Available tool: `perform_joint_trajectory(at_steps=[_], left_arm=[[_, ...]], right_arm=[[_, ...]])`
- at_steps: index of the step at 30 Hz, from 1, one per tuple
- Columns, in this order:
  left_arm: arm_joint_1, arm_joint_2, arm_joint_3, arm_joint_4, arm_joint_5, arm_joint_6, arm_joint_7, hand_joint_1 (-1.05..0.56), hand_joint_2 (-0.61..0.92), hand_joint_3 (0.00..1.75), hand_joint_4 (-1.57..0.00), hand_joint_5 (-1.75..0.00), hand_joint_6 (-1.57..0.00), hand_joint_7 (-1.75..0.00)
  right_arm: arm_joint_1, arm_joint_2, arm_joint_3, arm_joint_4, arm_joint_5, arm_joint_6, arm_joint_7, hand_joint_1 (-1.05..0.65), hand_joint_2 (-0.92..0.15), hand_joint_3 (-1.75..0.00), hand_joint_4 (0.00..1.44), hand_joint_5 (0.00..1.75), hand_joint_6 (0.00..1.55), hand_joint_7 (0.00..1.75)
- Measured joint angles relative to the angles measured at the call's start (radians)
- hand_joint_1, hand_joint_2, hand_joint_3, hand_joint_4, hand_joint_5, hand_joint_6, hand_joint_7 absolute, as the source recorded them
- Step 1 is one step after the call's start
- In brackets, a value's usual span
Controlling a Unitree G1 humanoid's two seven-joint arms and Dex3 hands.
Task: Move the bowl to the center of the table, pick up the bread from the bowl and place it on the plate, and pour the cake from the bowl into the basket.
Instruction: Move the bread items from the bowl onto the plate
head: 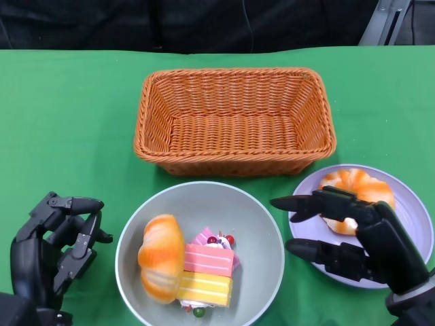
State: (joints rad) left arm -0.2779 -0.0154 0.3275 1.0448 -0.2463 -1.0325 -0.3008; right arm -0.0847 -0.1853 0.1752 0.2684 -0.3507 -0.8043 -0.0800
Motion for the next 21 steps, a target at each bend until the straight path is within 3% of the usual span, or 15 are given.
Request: perform_joint_trajectory(at_steps=[10,21], left_arm=[[0.0,0.0,-0.013,0.002,0.047,-0.013,0.049,-0.22,0.92,0.35,-0.79,-1.48,-0.82,-1.17],[0.0,0.001,-0.017,0.004,0.069,-0.019,0.086,-0.21,0.92,0.35,-0.79,-1.48,-0.84,-1.16]], right_arm=[[-0.002,0.016,0.034,-0.083,-0.021,0.042,0.048,-0.51,-0.87,0.0,0.5,0.85,0.71,0.07],[-0.054,0.025,0.085,-0.071,-0.03,0.06,0.083,-0.51,-0.86,0.0,0.52,0.8,0.74,0.04]])
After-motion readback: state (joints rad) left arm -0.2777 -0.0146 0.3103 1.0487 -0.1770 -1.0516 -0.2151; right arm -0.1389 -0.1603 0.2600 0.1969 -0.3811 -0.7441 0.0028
